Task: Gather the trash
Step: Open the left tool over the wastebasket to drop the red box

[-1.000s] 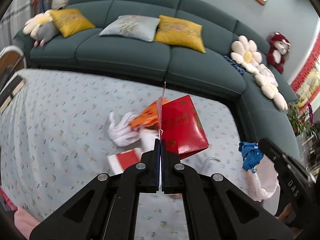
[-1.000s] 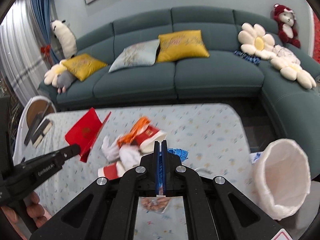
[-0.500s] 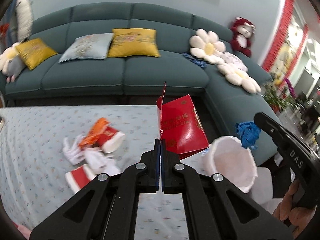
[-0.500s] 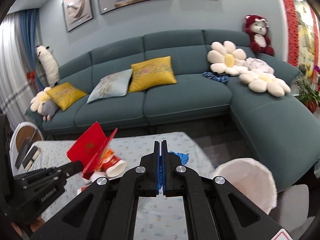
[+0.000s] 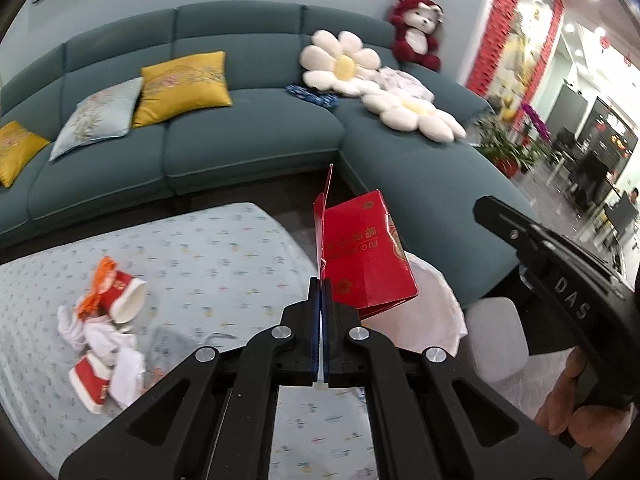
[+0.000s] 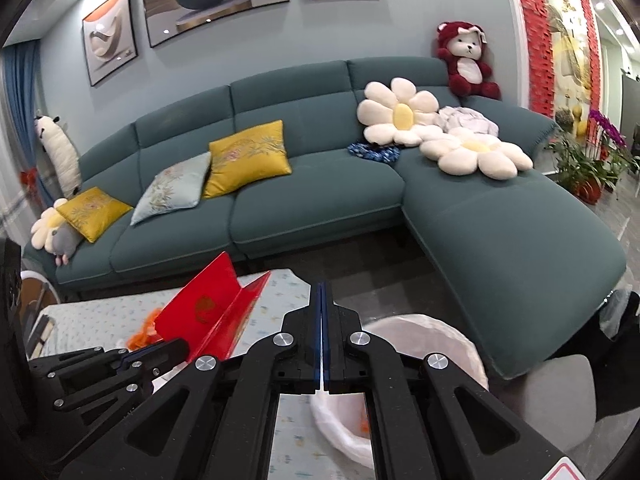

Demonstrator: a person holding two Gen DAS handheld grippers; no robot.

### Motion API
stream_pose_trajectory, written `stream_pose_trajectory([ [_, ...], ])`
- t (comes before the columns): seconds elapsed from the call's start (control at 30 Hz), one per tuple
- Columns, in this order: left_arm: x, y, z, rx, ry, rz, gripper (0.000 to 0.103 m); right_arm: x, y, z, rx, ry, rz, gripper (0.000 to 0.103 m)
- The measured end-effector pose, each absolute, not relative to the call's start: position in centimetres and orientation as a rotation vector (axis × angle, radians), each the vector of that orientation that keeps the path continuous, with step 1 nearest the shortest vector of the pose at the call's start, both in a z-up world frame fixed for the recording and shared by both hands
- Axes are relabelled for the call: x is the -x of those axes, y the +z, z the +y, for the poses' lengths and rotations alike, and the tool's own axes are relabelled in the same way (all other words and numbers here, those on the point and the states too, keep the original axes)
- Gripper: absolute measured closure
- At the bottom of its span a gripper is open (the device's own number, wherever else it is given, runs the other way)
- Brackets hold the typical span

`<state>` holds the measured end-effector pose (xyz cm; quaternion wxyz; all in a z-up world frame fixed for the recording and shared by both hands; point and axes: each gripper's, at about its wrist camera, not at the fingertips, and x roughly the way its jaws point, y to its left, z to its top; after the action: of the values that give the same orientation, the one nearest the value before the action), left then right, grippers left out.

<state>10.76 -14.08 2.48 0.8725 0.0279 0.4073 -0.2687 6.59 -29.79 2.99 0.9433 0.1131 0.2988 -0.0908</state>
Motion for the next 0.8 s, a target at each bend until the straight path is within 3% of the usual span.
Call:
stream_pose_trajectory([
  [0.1, -10.5, 1.7, -16.3, -0.089, -0.589, 0.866, 0.103, -6.1, 2.2, -31.7, -0.256, -0.206, 0.625, 0.102],
  [0.17, -10.2, 1.2, -17.7, -0.109, -0.608, 0.877, 0.102, -5.6, 1.7, -32.7, -0.273, -0.222, 0.626, 0.096],
  [0.3, -9.7, 0.3, -19.8, -0.135, -0.634, 0.894, 0.1, -4.9, 1.1, -34.3, -0.292, -0.263, 0.623, 0.071],
  [0.37, -9.5, -0.1, -20.7, -0.148, -0.647, 0.906, 0.087, -4.4, 0.8, -35.1, -0.302, -0.28, 0.618, 0.067],
  [0.43, -9.4, -0.4, -21.4, -0.159, -0.644, 0.908, 0.053, -4.1, 0.6, -35.6, -0.308, -0.288, 0.617, 0.063],
  [0.47, -9.2, -0.4, -21.5, -0.158, -0.643, 0.898, 0.05, -4.0, 0.5, -35.9, -0.311, -0.292, 0.616, 0.062],
  [0.8, -9.4, -0.6, -21.0, -0.147, -0.612, 0.897, 0.049, -3.8, -0.1, -35.8, -0.318, -0.288, 0.618, 0.056],
])
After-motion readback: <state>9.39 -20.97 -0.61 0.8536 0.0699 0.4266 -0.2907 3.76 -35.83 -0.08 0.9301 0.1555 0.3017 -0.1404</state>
